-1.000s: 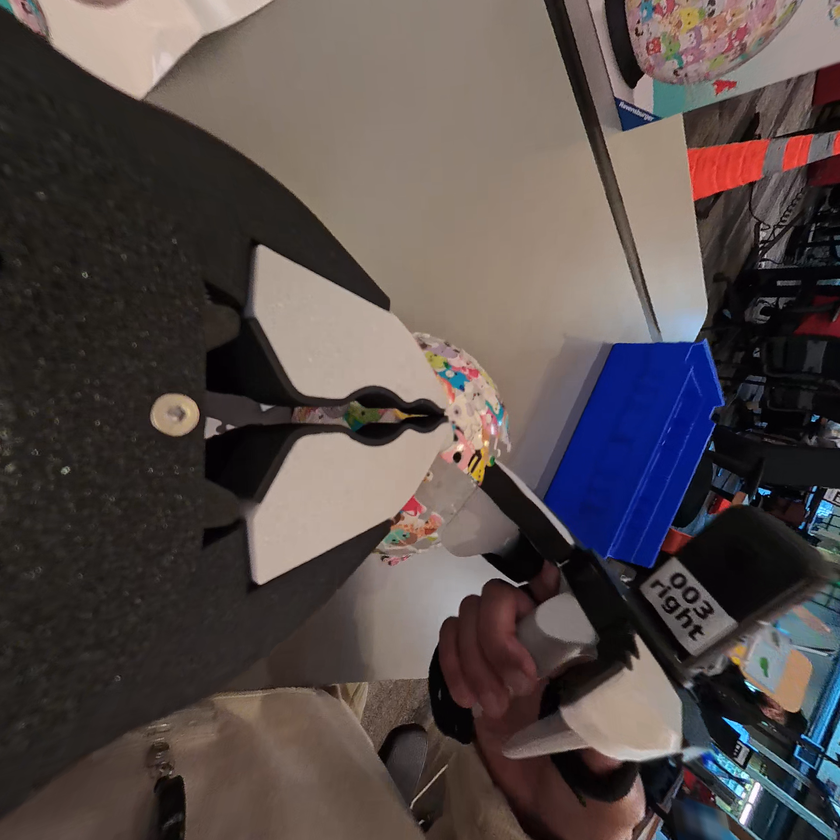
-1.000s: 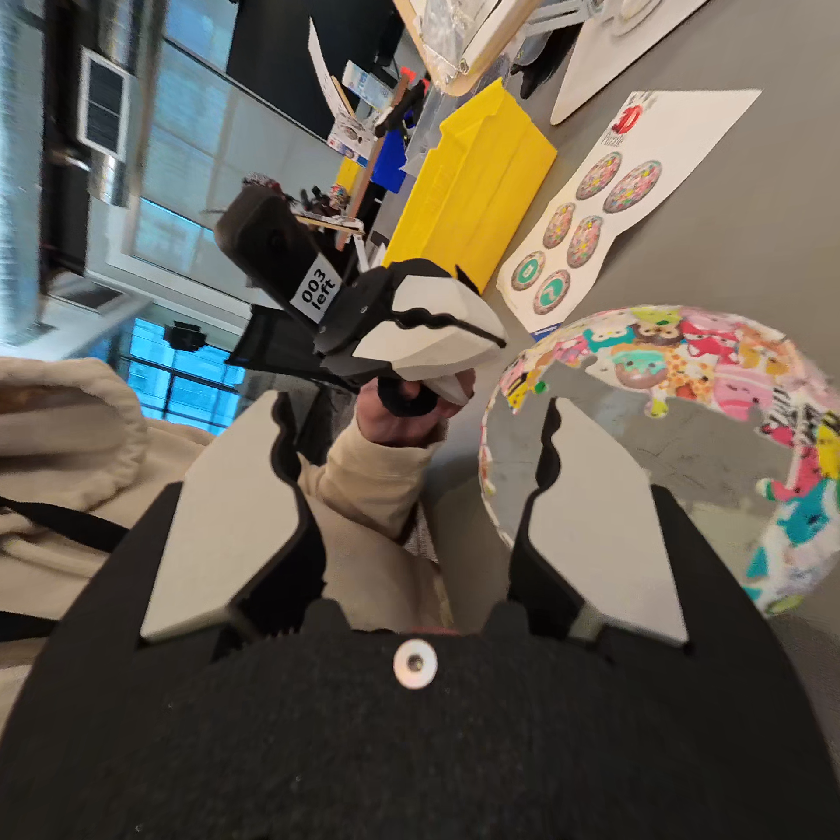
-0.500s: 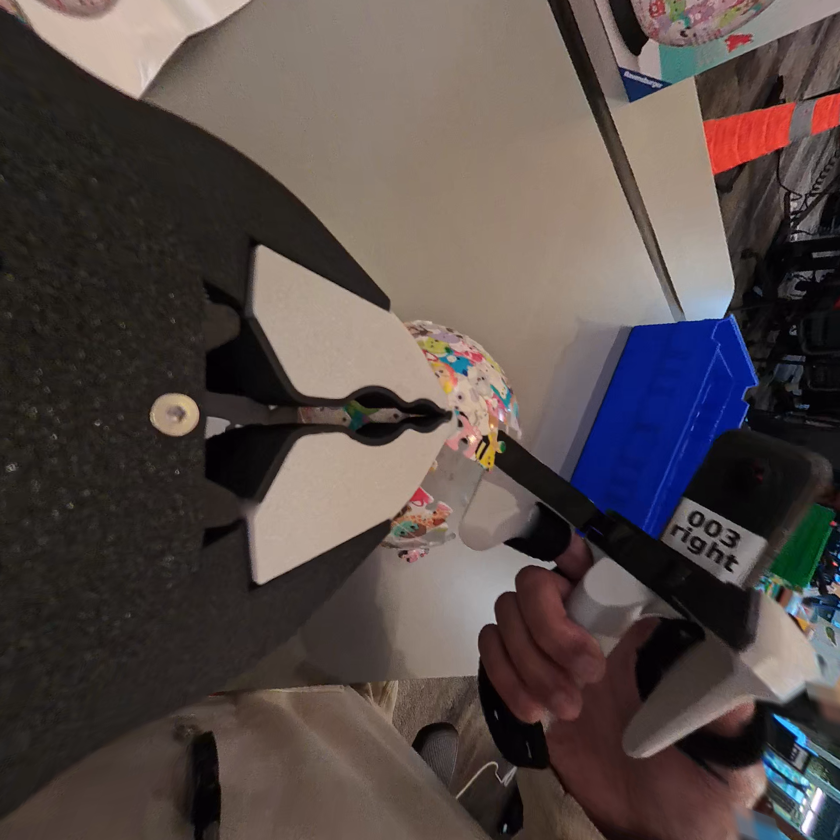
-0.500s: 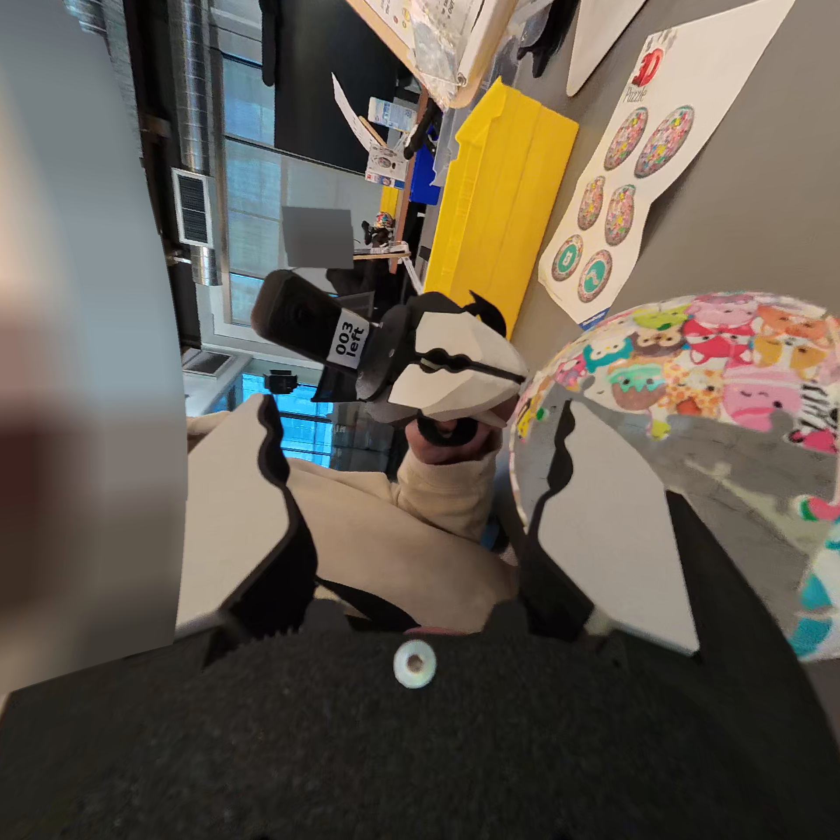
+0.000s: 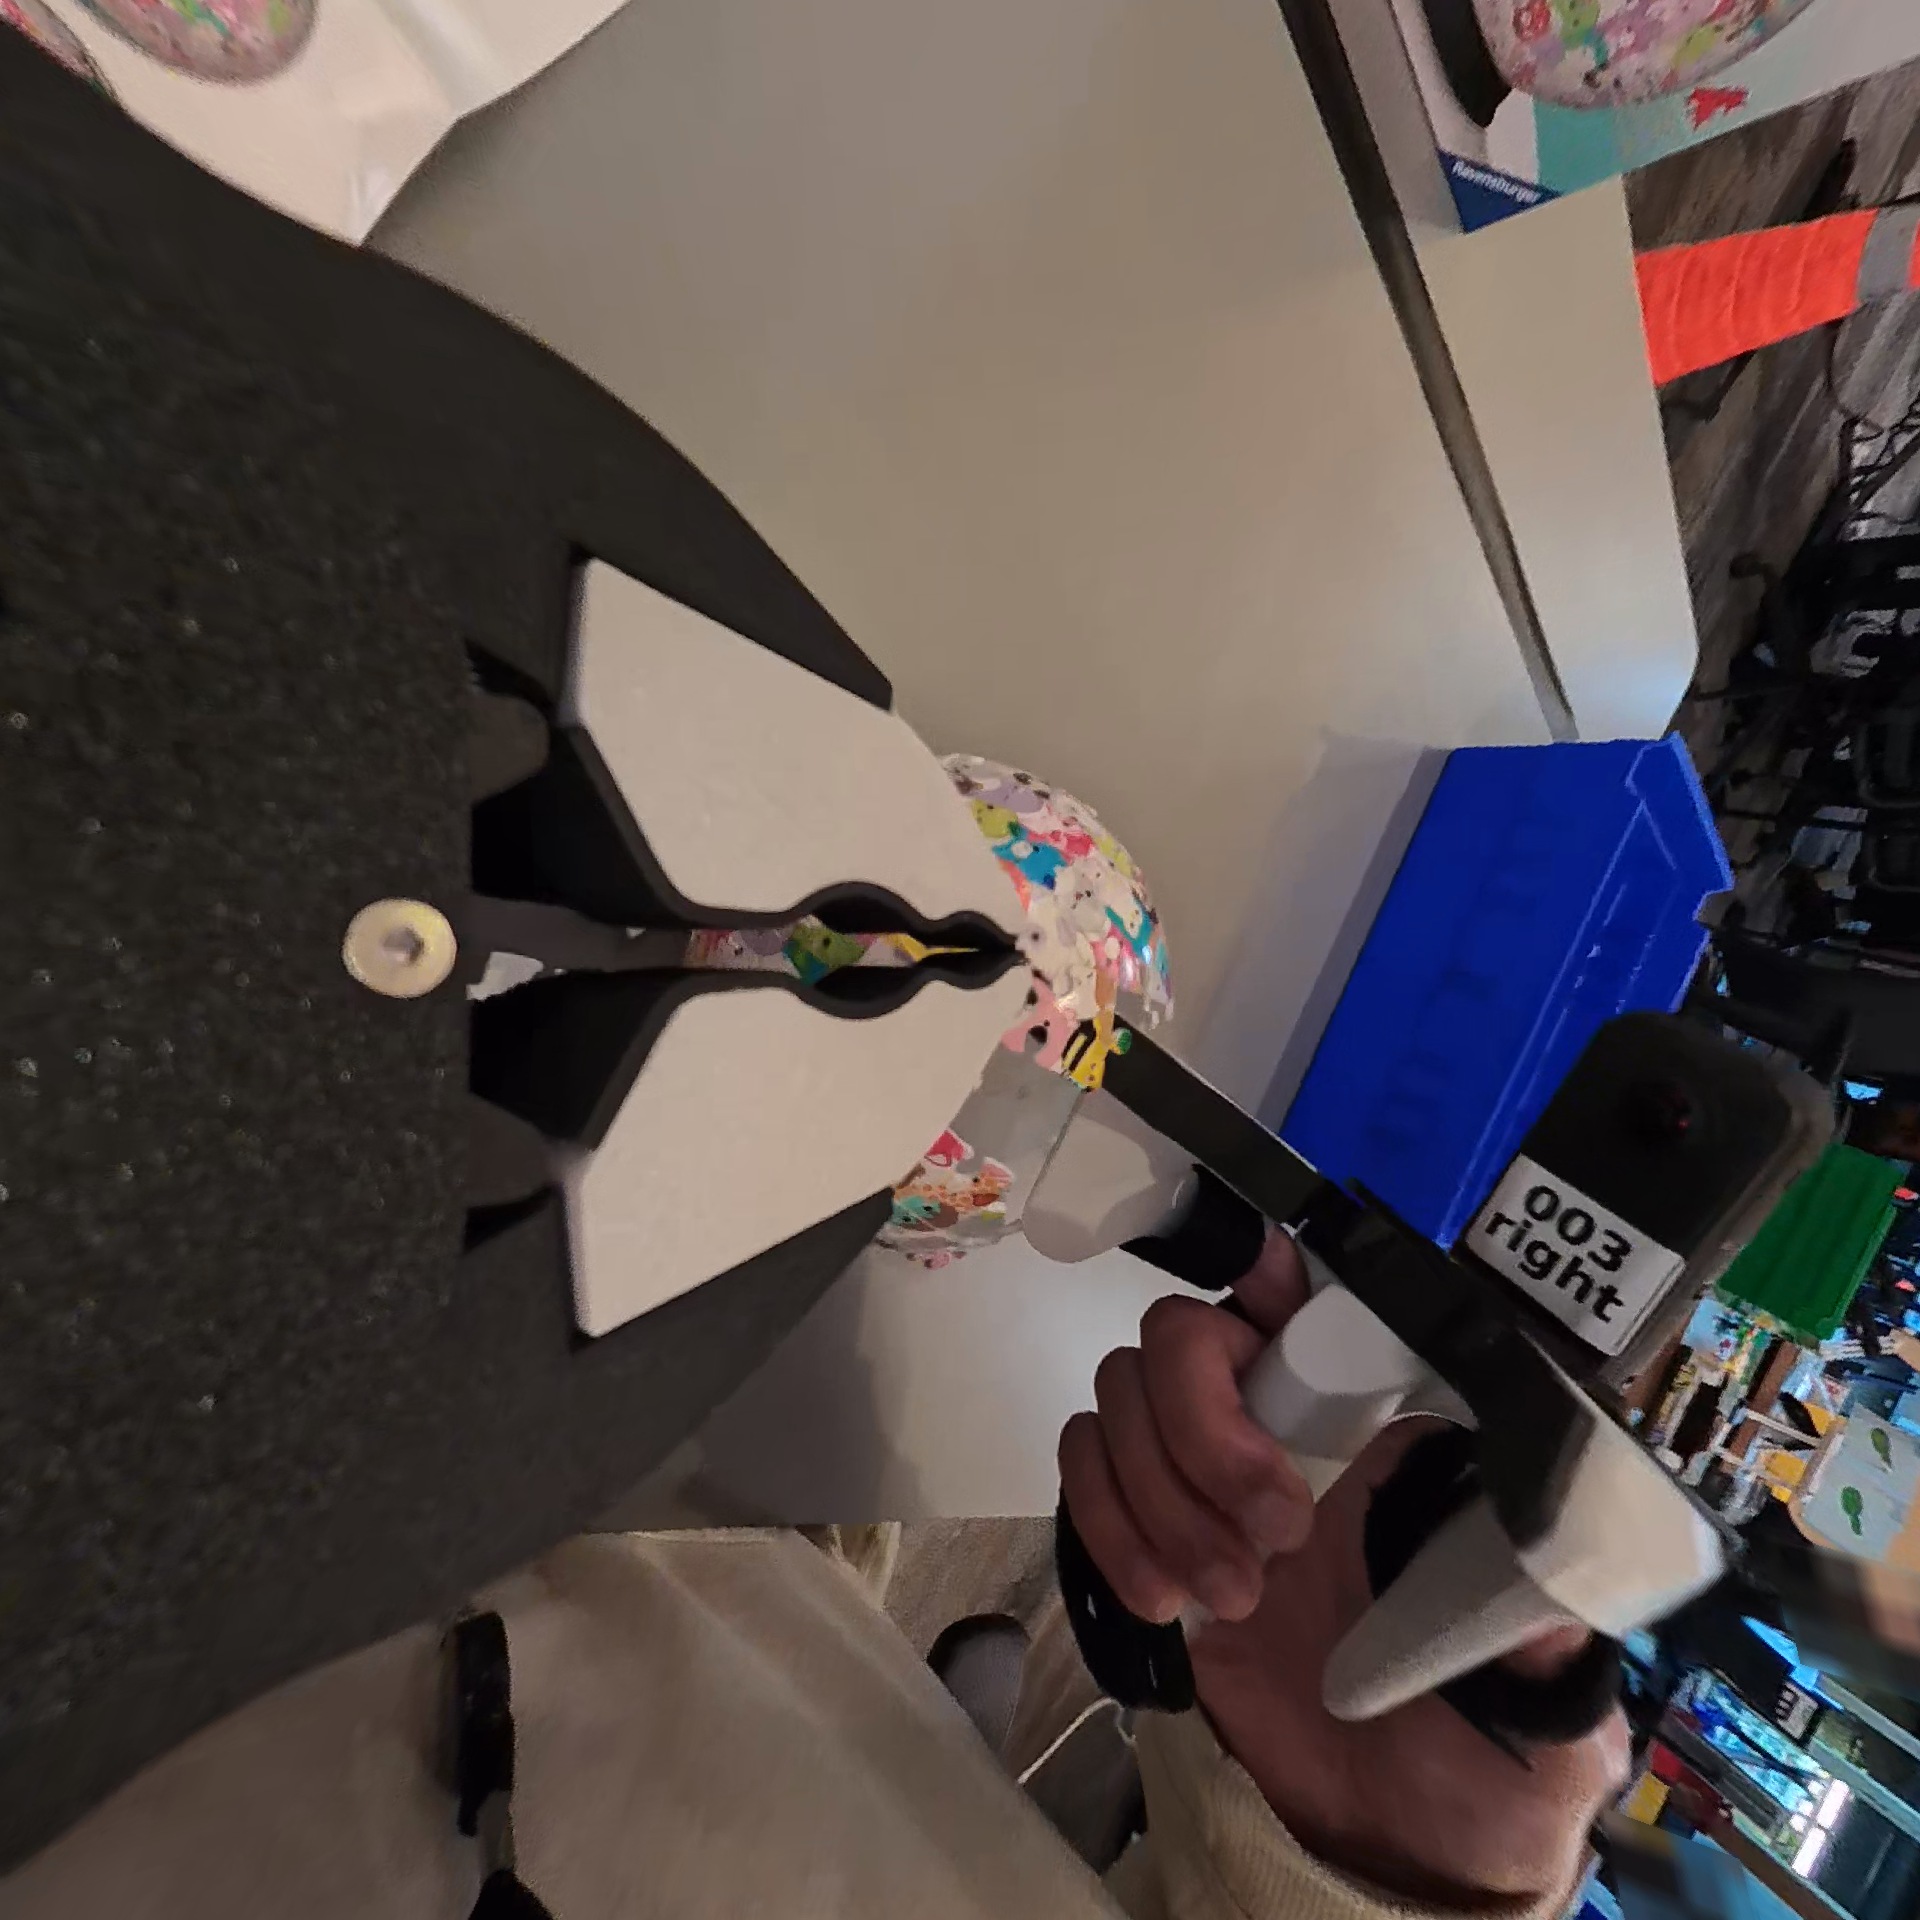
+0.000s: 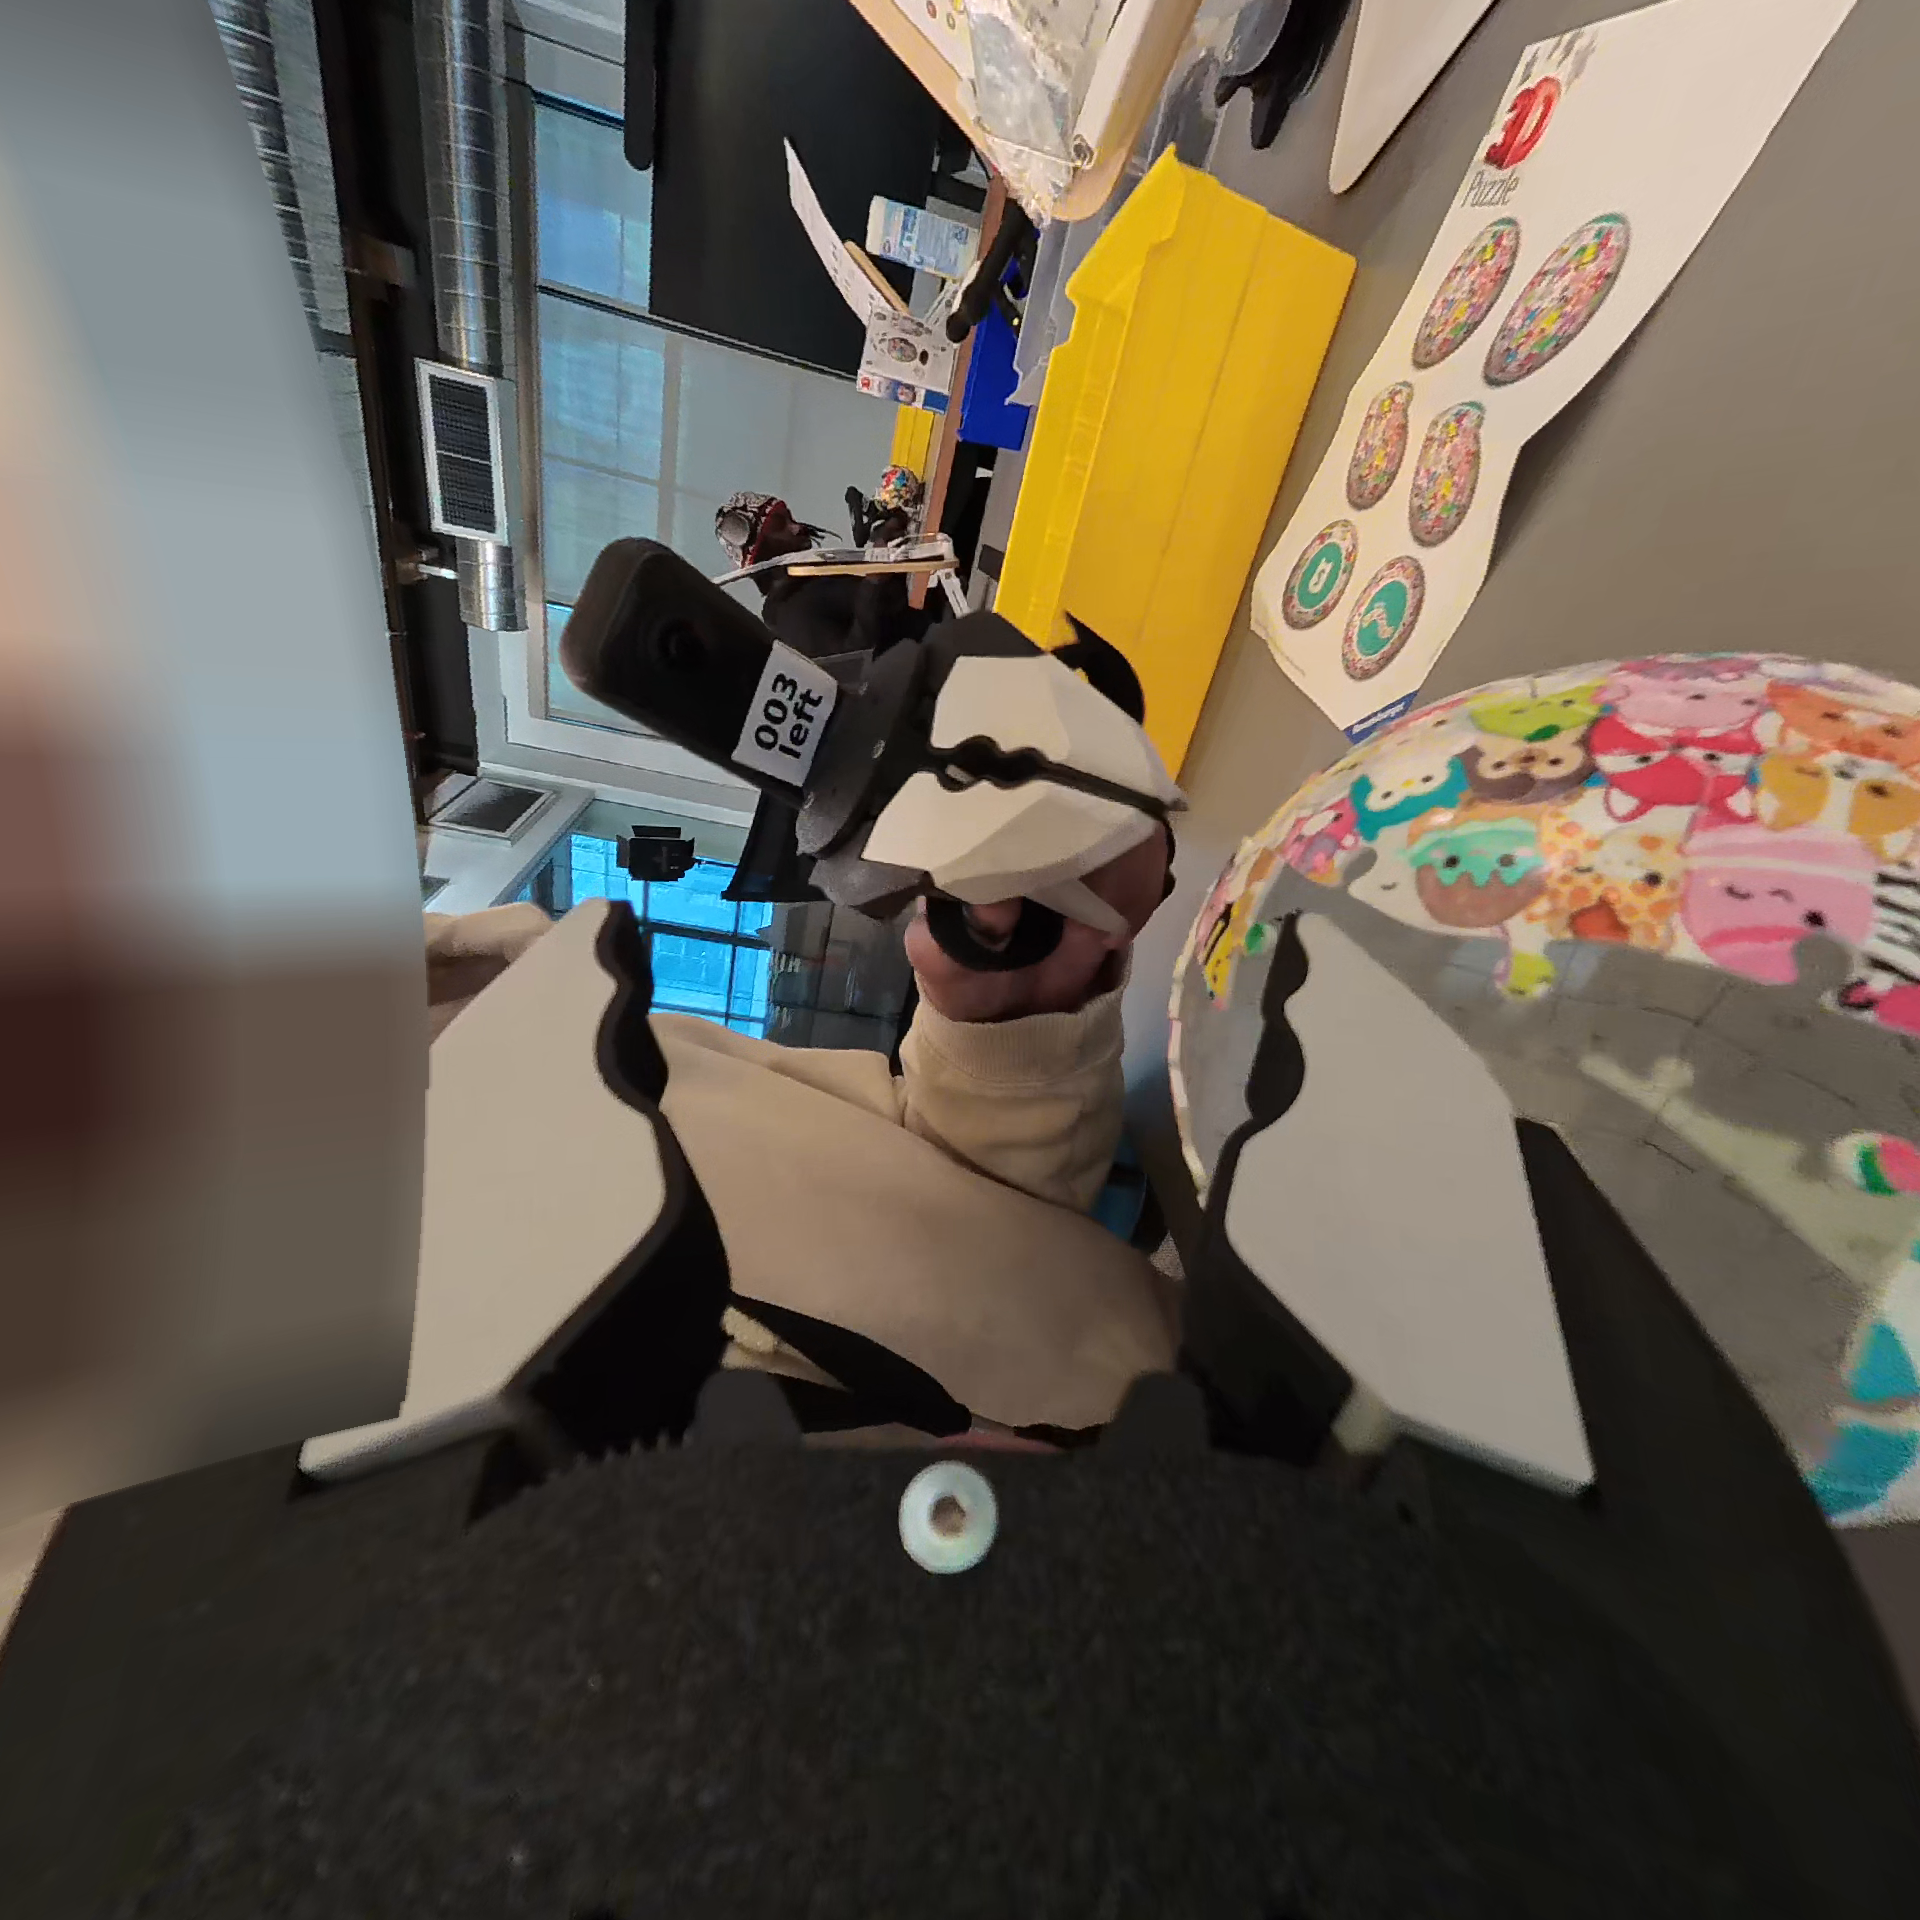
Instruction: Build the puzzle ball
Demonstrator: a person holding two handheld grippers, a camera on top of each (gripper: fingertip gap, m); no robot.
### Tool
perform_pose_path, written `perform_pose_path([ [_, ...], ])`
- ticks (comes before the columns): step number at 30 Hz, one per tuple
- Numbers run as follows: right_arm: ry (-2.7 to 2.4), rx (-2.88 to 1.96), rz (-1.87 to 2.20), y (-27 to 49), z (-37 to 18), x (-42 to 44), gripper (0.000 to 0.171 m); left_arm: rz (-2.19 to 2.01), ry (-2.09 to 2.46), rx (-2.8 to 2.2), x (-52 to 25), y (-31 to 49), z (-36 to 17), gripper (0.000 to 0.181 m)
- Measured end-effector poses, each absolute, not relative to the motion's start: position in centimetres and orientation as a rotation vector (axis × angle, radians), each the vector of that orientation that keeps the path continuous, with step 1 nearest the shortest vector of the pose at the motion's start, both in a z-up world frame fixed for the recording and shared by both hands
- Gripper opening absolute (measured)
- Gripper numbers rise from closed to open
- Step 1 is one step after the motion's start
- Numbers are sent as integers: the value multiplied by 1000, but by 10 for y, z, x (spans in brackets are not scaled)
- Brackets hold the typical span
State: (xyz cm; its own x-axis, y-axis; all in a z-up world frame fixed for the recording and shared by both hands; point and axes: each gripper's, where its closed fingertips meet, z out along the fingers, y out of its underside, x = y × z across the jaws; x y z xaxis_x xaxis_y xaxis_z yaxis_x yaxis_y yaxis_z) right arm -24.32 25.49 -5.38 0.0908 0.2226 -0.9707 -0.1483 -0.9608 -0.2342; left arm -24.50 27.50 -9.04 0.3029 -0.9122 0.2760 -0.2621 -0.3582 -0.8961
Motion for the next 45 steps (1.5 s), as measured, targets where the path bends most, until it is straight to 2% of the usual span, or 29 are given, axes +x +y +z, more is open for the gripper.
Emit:
perform_pose_path([
  [17,-32,-2135,2071,259,-57,-260,114,-1085,995,-1857,-256,262,-110,0],
  [45,-67,-2124,2121,257,-54,-264,113,-1085,1006,-1841,-250,263,-107,0],
])
